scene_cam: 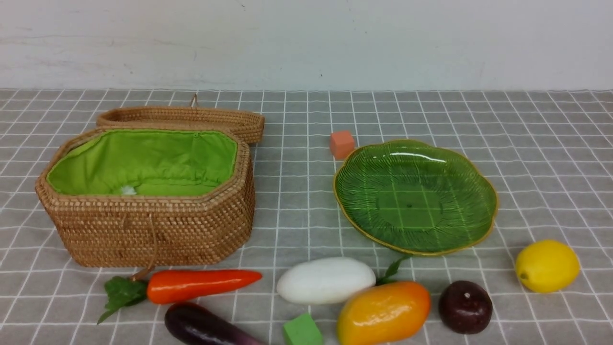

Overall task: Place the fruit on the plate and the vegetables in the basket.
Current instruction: Use the left arm to grab an eggplant and put it into the left basket, then use the left arm to grab a carrot and put it into the left basket, then take a daikon with your left arm and place it on the basket on the left.

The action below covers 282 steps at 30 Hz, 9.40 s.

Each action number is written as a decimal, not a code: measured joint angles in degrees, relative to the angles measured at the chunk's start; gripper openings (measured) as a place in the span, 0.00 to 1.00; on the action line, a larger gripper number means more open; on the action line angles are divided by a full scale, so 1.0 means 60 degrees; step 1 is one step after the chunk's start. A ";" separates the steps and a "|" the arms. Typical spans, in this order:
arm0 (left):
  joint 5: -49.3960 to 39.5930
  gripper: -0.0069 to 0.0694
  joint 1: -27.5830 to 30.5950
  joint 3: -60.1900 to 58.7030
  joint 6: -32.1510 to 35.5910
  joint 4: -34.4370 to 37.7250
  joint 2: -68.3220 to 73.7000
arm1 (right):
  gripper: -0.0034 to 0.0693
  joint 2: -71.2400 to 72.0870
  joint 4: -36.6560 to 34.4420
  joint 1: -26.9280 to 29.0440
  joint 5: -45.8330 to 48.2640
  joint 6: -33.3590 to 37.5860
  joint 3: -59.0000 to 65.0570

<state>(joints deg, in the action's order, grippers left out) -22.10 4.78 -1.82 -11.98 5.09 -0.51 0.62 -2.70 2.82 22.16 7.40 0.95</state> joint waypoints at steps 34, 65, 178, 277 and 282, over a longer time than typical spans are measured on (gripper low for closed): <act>0.0605 0.40 0.0000 0.6160 -0.1041 -0.0603 0.2419 | 0.38 0.0000 0.0020 0.0000 0.0000 0.0000 0.0000; -0.2970 0.88 -0.3902 0.7943 -0.4490 0.2072 1.2853 | 0.38 0.0000 0.0020 0.0000 0.0000 0.0000 0.0000; -0.0437 0.78 -0.5713 0.8301 0.2322 -0.5748 1.6202 | 0.38 0.0000 0.0020 0.0000 0.0000 0.0000 0.0000; -0.5356 0.79 -0.7227 1.5804 0.5788 -0.0569 2.0118 | 0.38 0.0000 0.0020 0.0000 0.0000 0.0000 0.0000; -0.5513 0.78 -0.7227 1.5821 0.5788 -0.0849 2.0108 | 0.38 0.0000 0.0020 0.0000 0.0000 0.0000 0.0000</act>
<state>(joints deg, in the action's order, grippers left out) -55.18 -38.59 93.11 22.75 0.00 120.13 0.62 -2.58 2.82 22.16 7.40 0.95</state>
